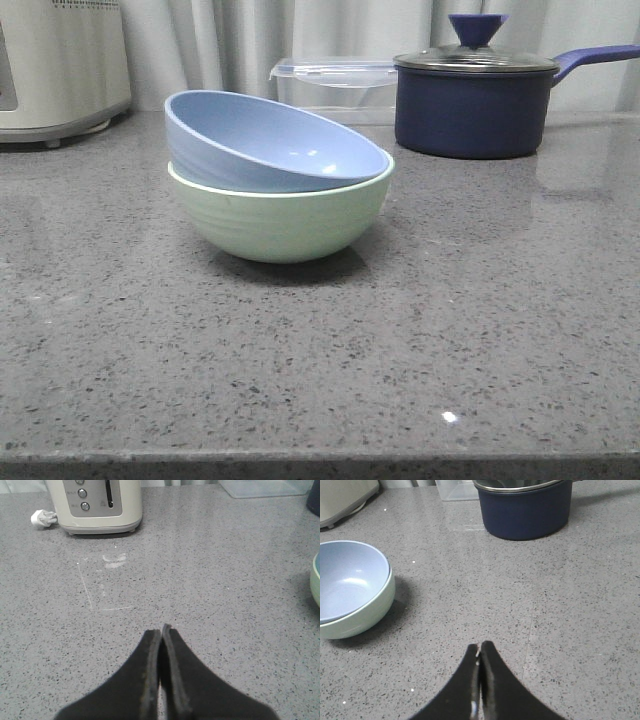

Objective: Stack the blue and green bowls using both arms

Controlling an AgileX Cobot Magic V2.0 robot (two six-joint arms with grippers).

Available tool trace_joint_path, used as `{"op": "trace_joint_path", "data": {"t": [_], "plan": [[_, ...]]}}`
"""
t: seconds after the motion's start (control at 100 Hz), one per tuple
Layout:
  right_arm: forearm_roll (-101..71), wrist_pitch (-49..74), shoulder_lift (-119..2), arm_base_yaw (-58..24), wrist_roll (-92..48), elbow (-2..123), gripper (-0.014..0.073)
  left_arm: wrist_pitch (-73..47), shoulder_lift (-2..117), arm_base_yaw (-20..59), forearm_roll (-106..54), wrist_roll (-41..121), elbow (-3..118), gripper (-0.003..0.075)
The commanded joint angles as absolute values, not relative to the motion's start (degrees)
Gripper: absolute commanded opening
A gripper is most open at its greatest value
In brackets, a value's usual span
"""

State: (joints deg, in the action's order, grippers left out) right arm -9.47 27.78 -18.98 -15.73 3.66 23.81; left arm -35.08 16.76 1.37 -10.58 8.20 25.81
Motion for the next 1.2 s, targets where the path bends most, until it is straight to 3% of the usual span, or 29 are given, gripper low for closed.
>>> {"op": "trace_joint_path", "data": {"t": [0.0, 0.25, 0.56, 0.96, 1.19], "plan": [[-9.0, 23.8, -19.3, -15.4, 3.4, 25.3, -0.0068, -30.5, 17.1, 1.3, -11.1, 8.4, 27.3, -0.002], [-9.0, 23.8, -19.3, -15.4, 3.4, 25.3, -0.0068, -29.1, 14.2, 1.3, -11.0, 8.4, 24.5, -0.002], [-9.0, 23.8, -19.3, -15.4, 3.4, 25.3, -0.0068, -10.4, 7.7, 1.3, -10.9, 8.4, 11.9, -0.002], [-9.0, 23.8, -19.3, -15.4, 3.4, 25.3, -0.0068, 2.2, -0.1, 1.3, -7.7, 8.4, -2.3, -0.002], [-9.0, 23.8, -19.3, -15.4, 3.4, 25.3, -0.0068, -0.5, -2.2, 1.3, -7.7, 8.4, -2.5, -0.002]]}}
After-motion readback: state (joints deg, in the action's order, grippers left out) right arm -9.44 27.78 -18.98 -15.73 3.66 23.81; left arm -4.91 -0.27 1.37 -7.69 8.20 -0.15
